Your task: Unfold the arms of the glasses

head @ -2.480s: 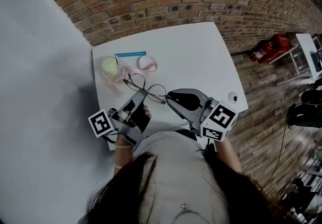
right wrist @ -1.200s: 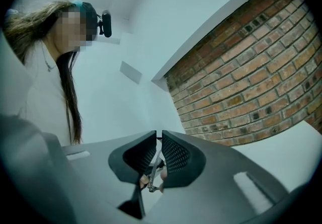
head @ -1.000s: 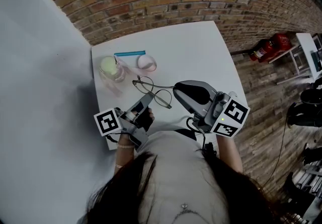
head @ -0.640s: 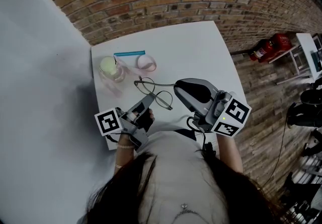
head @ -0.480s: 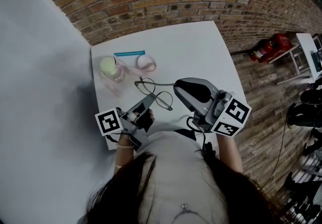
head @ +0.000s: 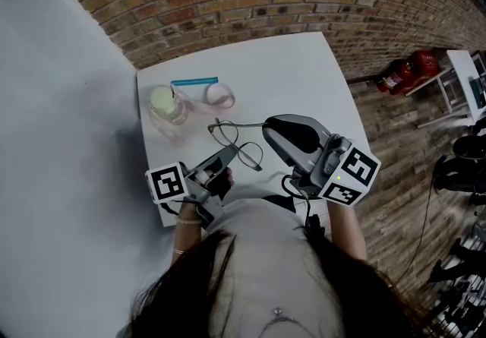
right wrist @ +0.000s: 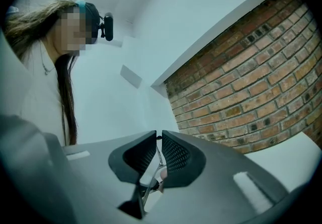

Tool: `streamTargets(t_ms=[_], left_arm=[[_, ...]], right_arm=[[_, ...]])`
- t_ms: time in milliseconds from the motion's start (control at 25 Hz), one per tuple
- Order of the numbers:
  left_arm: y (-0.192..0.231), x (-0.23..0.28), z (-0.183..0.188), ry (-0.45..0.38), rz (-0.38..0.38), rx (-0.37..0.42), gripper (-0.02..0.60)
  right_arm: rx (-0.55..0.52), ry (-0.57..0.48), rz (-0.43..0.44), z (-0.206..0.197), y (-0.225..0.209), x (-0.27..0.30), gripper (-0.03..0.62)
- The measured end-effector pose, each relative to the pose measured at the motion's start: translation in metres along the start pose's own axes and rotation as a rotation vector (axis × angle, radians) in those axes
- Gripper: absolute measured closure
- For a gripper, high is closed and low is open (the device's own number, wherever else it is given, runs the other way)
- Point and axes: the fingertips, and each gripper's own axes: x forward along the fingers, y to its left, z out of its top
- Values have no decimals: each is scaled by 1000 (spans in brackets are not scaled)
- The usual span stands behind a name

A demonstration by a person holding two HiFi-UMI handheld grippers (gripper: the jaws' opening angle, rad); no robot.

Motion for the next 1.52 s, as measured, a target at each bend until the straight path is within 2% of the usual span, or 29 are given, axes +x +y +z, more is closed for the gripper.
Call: streamTargets(t_ms=[200, 360, 480, 600, 800, 1520], left_arm=[[2, 4, -7, 31, 33, 10, 560], [9, 5, -12, 64, 70, 53, 560], [4, 10, -17, 65, 51, 13, 560], [5, 12, -21, 79, 55, 9, 560], [20, 8, -19, 135, 123, 141, 560], [22, 18, -42, 241, 153, 188, 560]], right_arm=[[0, -3, -7, 2, -2, -3, 553], [-3, -11, -12, 5, -3, -6, 553], [-4, -15, -17, 7, -5, -9, 552], [-7, -19, -22, 7, -7, -10, 551], [-14, -23, -28, 7, -8, -12, 551], [-17, -45, -48, 14, -15, -24, 551]])
